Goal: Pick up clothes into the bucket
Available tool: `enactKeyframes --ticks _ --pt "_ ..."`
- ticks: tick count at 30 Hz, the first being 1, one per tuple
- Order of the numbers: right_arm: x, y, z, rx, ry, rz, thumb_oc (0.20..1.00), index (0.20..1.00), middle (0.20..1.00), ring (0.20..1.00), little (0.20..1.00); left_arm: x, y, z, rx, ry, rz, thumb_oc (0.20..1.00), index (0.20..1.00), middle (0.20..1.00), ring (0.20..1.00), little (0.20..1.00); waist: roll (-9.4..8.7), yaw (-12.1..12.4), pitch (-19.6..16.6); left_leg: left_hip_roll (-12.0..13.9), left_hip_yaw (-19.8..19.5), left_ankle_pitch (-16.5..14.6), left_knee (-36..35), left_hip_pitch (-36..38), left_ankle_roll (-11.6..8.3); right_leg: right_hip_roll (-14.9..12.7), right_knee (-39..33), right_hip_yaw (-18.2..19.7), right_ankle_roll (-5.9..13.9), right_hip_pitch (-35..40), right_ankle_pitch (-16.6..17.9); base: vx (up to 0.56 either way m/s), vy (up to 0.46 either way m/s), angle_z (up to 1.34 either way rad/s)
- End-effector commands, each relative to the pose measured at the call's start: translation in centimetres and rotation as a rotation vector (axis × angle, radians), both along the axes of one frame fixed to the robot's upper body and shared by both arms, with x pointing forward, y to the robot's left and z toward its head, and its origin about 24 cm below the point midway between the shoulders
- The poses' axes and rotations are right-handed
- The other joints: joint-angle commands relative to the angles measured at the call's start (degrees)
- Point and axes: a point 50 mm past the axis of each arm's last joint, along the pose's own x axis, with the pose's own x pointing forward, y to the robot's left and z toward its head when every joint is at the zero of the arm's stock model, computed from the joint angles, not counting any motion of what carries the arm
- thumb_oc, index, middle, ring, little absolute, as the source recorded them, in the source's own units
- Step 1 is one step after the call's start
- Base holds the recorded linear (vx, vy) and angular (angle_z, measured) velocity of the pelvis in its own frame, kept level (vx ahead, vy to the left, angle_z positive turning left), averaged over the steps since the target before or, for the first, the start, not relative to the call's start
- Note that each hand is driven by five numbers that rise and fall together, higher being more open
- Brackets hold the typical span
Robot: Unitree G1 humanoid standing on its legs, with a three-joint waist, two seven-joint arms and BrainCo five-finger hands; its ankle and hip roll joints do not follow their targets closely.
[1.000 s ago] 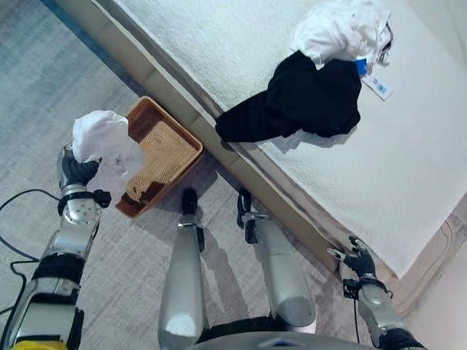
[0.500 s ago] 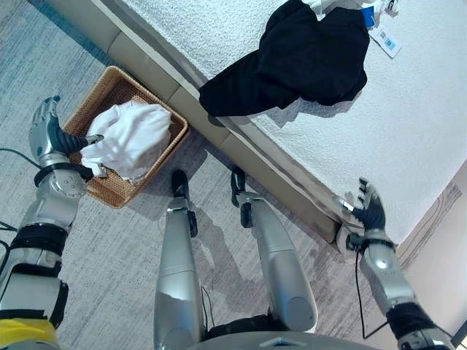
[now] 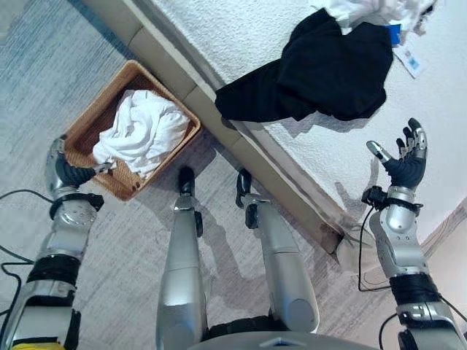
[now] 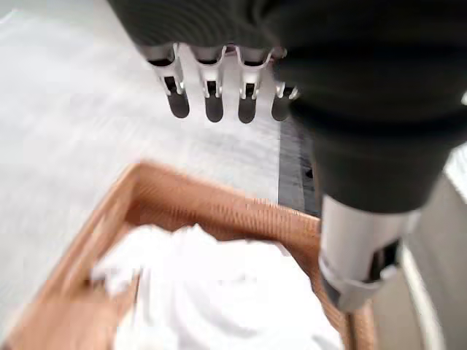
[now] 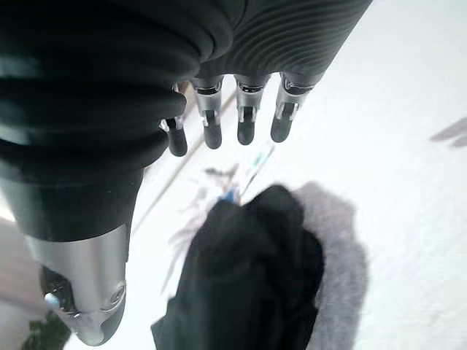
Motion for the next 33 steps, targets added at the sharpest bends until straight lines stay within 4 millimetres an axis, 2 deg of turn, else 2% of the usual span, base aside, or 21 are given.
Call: enactKeyframes --ticks 1,2,3,4,5,6,7,8,9,10,11,12,13,16,18,19,20,25,27,28,33 --pt "1.8 -2.4 2.6 -0.076 0.008 -0.042 1.0 1.0 1.0 1.0 1.0 0.7 -1.3 -0.4 -0.068 -0.026 -0.084 1.0 1.0 1.0 1.0 1.0 3.99 0.86 -1.01 -0.91 0.13 -4.64 2.25 0.83 1.71 -2.2 -5.43 3.49 4.54 3.13 2.67 0.08 -0.042 0.1" --pt "3.9 -2.6 4.1 -0.151 0.065 -0.043 1.0 1.0 1.0 1.0 1.0 0.6 -1.9 -2.0 -0.062 0.055 -0.121 1.0 1.0 1.0 1.0 1.0 4.82 2.18 -1.01 -0.99 0.1 -4.32 2.04 0.74 1.59 -2.34 -5.34 3.31 4.39 2.78 2.82 -0.08 0.001 0.05" --pt "4.1 -2.6 4.5 -0.152 0.055 -0.042 1.0 1.0 1.0 1.0 1.0 0.8 -1.9 -1.8 -0.063 0.044 -0.12 1.0 1.0 1.0 1.0 1.0 4.86 1.97 -1.01 -1.08 0.31 -2.43 1.6 -0.68 1.68 -2.51 -5.99 3.03 4.09 1.52 4.58 0.0 -0.032 0.06" --pt "6.0 -2.9 5.7 -0.21 0.123 -0.066 1.0 1.0 1.0 1.0 1.0 0.4 -2.7 -3.8 -0.078 0.123 -0.136 1.0 1.0 1.0 1.0 1.0 5.54 3.4 -1.01 -1.03 0.08 -4.05 1.94 0.48 1.53 -2.33 -5.11 3.23 4.28 2.33 2.97 -0.07 -0.013 0.04" --pt "6.2 -2.9 6.1 -0.212 0.111 -0.065 1.0 1.0 1.0 1.0 1.0 0.6 -2.7 -3.5 -0.079 0.111 -0.135 1.0 1.0 1.0 1.0 1.0 5.6 3.16 -1.01 -1.12 0.28 -2.12 1.48 -1.02 1.62 -2.49 -5.81 2.95 3.98 1.0 4.78 0.08 -0.063 0.06" --pt "7.5 -2.9 7.3 -0.288 0.177 -0.083 1.0 1.0 1.0 1.0 1.0 0.1 -4.2 -5.6 -0.137 0.165 -0.163 1.0 1.0 1.0 1.0 1.0 6.25 4.29 -1.01 -1.06 0.09 -3.67 1.65 0.13 1.34 -2.33 -5.02 3.06 4.17 1.86 2.97 -0.07 -0.015 0.07" --pt "7.6 -2.8 7.7 -0.288 0.165 -0.083 1.0 1.0 1.0 1.0 1.0 0.3 -4.2 -5.3 -0.137 0.153 -0.163 1.0 1.0 1.0 1.0 1.0 6.31 4.08 -1.01 -1.17 0.25 -1.69 1.16 -1.37 1.44 -2.51 -5.74 2.76 3.87 0.55 4.8 0.0 -0.035 0.04" --pt "8.0 -2.8 8.3 -0.308 0.177 -0.097 1.0 1.0 1.0 1.0 1.0 0.1 -4.9 -6.1 -0.161 0.166 -0.174 1.0 1.0 1.0 1.0 1.0 6.62 4.41 -1.01 -1.23 0.21 -1.55 1.02 -1.45 1.42 -2.5 -5.62 2.64 3.79 0.38 4.76 0.0 -0.028 0.09" --pt "8.8 -2.3 8.8 -0.38 0.219 -0.107 1.0 1.0 1.0 1.0 1.0 -0.4 -6.1 -7.5 -0.184 0.212 -0.19 1.0 1.0 1.0 1.0 1.0 7.09 5.02 -1.01 -1.13 -0.04 -3.22 1.17 -0.13 1.23 -2.41 -4.73 2.71 3.98 1.41 2.83 0.0 -0.028 0.1" --pt "8.9 -2.2 9.3 -0.38 0.207 -0.109 1.0 1.0 1.0 1.0 1.0 -0.1 -6.1 -7.2 -0.183 0.199 -0.19 1.0 1.0 1.0 1.0 1.0 7.14 4.86 -1.01 -1.23 0.09 -1.22 0.64 -1.64 1.34 -2.57 -5.48 2.38 3.67 0.08 4.69 0.08 -0.057 0.12" --pt "9.4 -2.0 9.8 -0.426 0.228 -0.123 1.0 1.0 1.0 1.0 1.0 -0.5 -7.1 -8.4 -0.184 0.246 -0.218 1.0 1.0 1.0 1.0 1.0 7.53 5.27 -1.01 -1.21 -0.24 -2.82 0.6 -0.26 1.17 -2.48 -4.62 2.44 3.92 1.16 2.75 -0.07 -0.011 0.04" --pt "9.4 -2.0 10.3 -0.426 0.216 -0.126 1.0 1.0 1.0 1.0 1.0 -0.2 -7.1 -8.1 -0.183 0.233 -0.219 1.0 1.0 1.0 1.0 1.0 7.58 5.17 -1.01 -1.31 -0.12 -0.81 0.06 -1.78 1.28 -2.63 -5.37 2.1 3.61 -0.18 4.62 0.08 -0.05 0.05" --pt "9.7 -1.6 9.8 -0.469 0.257 -0.108 1.0 1.0 1.0 1.0 1.0 -0.5 -7.6 -8.7 -0.185 0.256 -0.234 1.0 1.0 1.0 1.0 1.0 7.7 5.36 -1.01 -1.22 -0.3 -2.69 0.41 -0.29 1.12 -2.49 -4.49 2.22 3.91 1.04 2.68 0.0 -0.026 0.09" --pt "10.4 -1.4 10.3 -0.59 0.341 -0.072 1.0 1.0 1.0 1.0 1.0 -0.3 -8.3 -9.1 -0.18 0.285 -0.274 1.0 1.0 1.0 1.0 1.0 7.68 5.73 -1.01 -1.18 -0.88 -1.7 -1.31 0.03 0.82 -2.59 -5.05 1.58 3.92 1.21 2.83 0.03 -0.045 0.06" --pt "10.6 -1.4 11.0 -0.653 0.376 -0.065 0.2 0.2 0.2 0.2 0.2 -0.3 -9.0 -9.2 -0.197 0.29 -0.301 1.0 1.0 1.0 1.0 1.0 7.59 5.71 -1.01 -1.23 -1.29 -1.14 -2.21 0.2 0.51 -2.77 -5.28 1.12 3.92 1.25 2.8 0.0 -0.063 0.02" --pt "10.7 -1.5 11.4 -0.664 0.378 -0.078 0.2 0.2 0.2 0.2 0.2 -0.4 -9.6 -9.5 -0.214 0.295 -0.322 1.0 1.0 1.0 1.0 1.0 7.65 5.84 -1.01 -1.25 -1.48 -0.9 -2.62 0.46 0.46 -2.94 -5.36 0.96 3.99 1.43 2.88 -0.07 -0.021 0.07" --pt "10.7 -1.5 12.0 -0.662 0.364 -0.083 0.2 0.2 0.2 0.2 0.2 -0.1 -9.6 -9.1 -0.21 0.281 -0.324 1.0 1.0 1.0 1.0 1.0 7.71 5.81 -1.01 -1.33 -1.43 1.23 -3.21 -1.2 0.56 -3.05 -6.18 0.59 3.68 -0.01 4.88 -0.07 -0.01 0.08" --pt "10.7 -0.4 12.7 -0.687 0.288 -0.054 0.2 0.2 0.2 0.2 0.2 0.1 -10.4 -9.8 -0.185 0.328 -0.352 1.0 1.0 1.0 1.0 1.0 7.28 5.49 -1.01 -1.35 -1.6 1.81 -4.48 0.09 0.54 -3.13 -6.49 0.49 3.82 1.02 4.77 -0.02 -0.006 0.05" --pt "10.4 0.4 13.9 -0.716 0.217 -0.036 0.2 0.2 0.2 0.2 0.2 0.0 -10.6 -10.0 -0.181 0.341 -0.36 1.0 1.0 1.0 1.0 1.0 7.04 5.24 -1.01 -1.28 -1.65 2.02 -5.1 1.06 0.45 -3.2 -6.47 0.5 3.9 1.67 4.66 0.0 0.0 0.0" --pt "9.7 1.1 15.4 -0.74 0.117 -0.016 0.2 0.2 0.2 0.2 0.2 -0.4 -10.7 -10.7 -0.185 0.37 -0.358 1.0 1.0 1.0 1.0 1.0 6.54 4.8 -1.01 -1.19 -1.6 2.13 -5.7 2.49 0.4 -3.3 -6.64 0.52 4.05 2.9 4.59 0.0 0.0 0.0" --pt "7.1 1.7 17.8 -0.738 -0.095 0.002 0.2 0.2 0.2 0.2 0.2 -0.7 -11.2 -11.1 -0.193 0.386 -0.38 1.0 1.0 1.0 1.0 1.0 5.83 3.98 -1.01 -1.11 -1.33 1.72 -6.49 6.46 0.48 -3.64 -6.97 0.53 4.24 6.57 4.38 0.0 0.0 0.0"
